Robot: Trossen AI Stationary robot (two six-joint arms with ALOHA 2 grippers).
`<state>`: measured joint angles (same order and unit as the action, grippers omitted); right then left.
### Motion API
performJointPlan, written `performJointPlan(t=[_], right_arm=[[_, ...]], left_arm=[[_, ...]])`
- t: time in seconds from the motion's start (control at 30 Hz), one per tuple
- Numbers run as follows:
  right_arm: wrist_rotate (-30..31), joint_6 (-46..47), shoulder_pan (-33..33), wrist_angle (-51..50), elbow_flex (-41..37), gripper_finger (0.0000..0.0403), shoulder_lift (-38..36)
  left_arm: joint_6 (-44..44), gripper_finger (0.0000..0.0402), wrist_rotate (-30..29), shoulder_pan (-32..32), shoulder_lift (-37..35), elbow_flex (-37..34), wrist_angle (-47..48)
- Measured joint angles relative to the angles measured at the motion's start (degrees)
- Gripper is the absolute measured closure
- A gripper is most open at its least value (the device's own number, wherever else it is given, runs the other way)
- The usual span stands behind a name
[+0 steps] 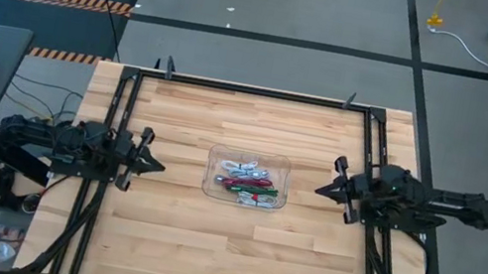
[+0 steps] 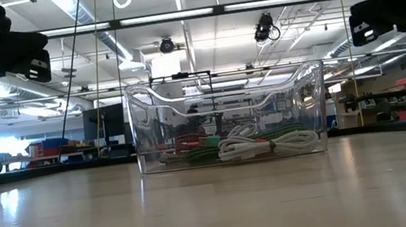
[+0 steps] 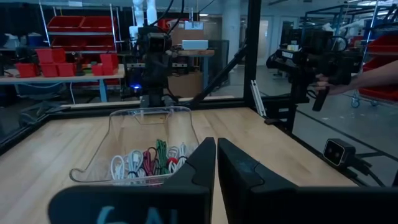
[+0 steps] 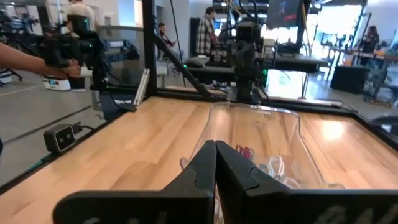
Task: Pick and place USB-C Cables
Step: Return to home position
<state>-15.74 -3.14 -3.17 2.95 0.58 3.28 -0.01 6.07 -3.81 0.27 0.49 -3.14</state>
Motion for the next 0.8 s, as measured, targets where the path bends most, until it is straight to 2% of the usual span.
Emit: performJointPlan(t=[0.17,0.33,0.67,0.8], right_arm=[[1.2,0.6,0.0,-0.1,0.0,0.0392,2.3],[5.8,-0.9,0.0,-0.3,-0.1,0.0392,3.1],[6.3,-6.3,0.0,2.0,-0.1,0.0392,3.1],[6.0,-5.6,0.0,0.4,-0.1,0.0392,3.1]], left_arm=[[0.7,0.0379,0.0,0.0,0.0,0.0,0.1],[0.7,0.0379,0.0,0.0,0.0,0.0,0.1],[0.5,0.0379,0.1,0.0,0.0,0.0,0.0],[-1.3,0.0379,0.1,0.0,0.0,0.0,0.0]])
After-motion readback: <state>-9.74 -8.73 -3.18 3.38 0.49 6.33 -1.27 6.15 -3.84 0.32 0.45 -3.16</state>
